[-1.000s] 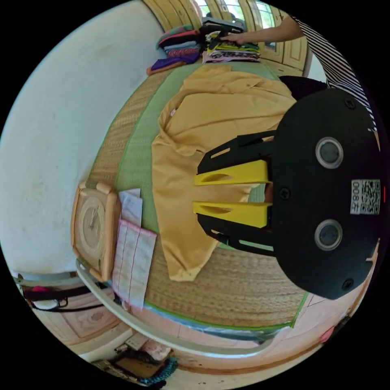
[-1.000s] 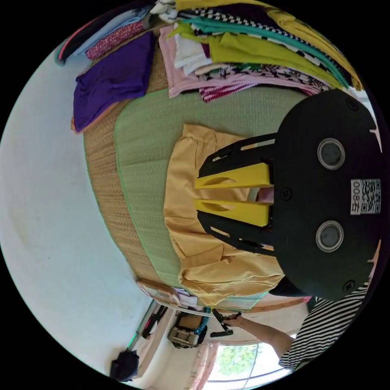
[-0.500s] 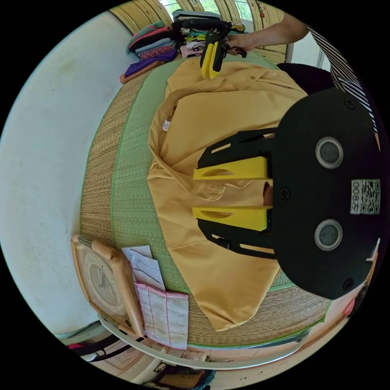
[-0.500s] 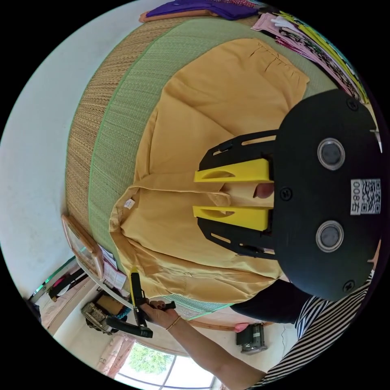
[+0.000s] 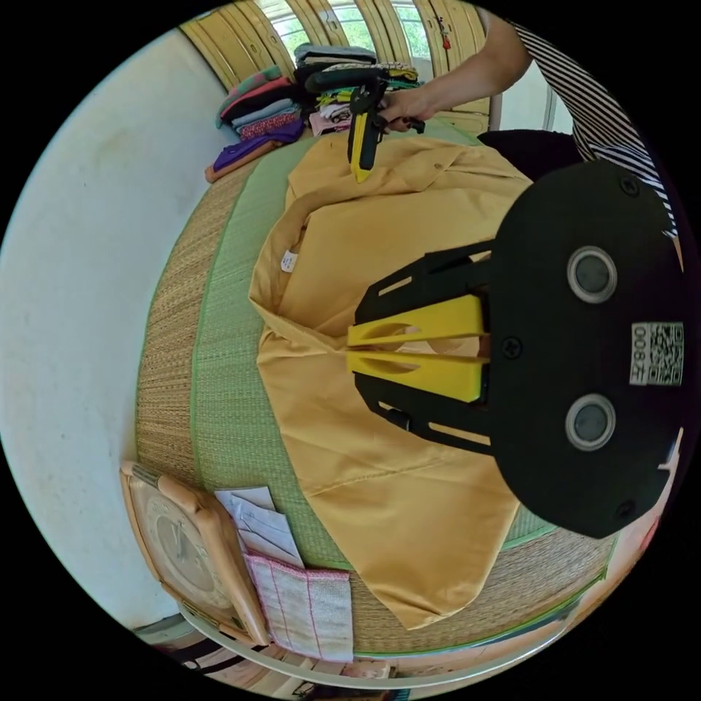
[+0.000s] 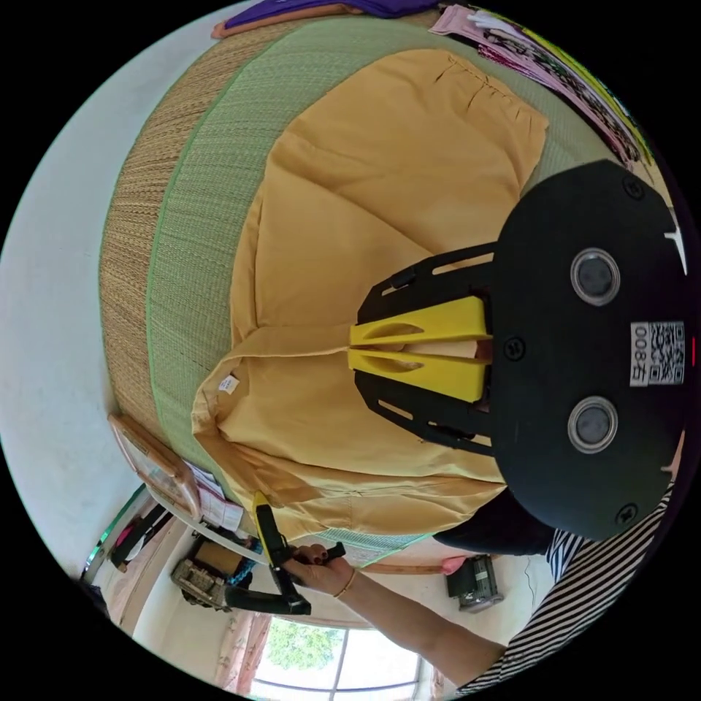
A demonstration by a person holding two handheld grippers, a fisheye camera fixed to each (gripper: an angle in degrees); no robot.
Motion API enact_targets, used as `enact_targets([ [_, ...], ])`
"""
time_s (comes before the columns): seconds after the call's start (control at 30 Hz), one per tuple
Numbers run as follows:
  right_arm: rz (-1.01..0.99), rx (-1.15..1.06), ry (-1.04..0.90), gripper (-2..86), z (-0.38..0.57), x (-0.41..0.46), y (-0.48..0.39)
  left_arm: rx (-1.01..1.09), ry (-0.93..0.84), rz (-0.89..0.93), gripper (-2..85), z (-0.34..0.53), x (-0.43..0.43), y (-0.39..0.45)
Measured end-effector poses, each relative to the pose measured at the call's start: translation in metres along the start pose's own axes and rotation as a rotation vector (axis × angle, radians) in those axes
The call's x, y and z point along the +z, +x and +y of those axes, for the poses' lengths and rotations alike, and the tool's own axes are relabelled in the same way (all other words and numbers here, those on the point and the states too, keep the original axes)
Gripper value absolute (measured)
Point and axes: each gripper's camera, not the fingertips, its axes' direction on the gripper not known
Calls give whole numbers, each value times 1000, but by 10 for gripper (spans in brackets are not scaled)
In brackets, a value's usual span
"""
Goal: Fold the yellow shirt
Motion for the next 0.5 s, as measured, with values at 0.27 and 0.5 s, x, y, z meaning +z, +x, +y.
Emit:
enact_targets([
  [0.27,-262,29,239,6,-5,-53,13,64,146,246,10,3,-13,33],
  [0.5,-227,32,244,22,-77,-50,7,123,57,255,32,-54,39,81],
])
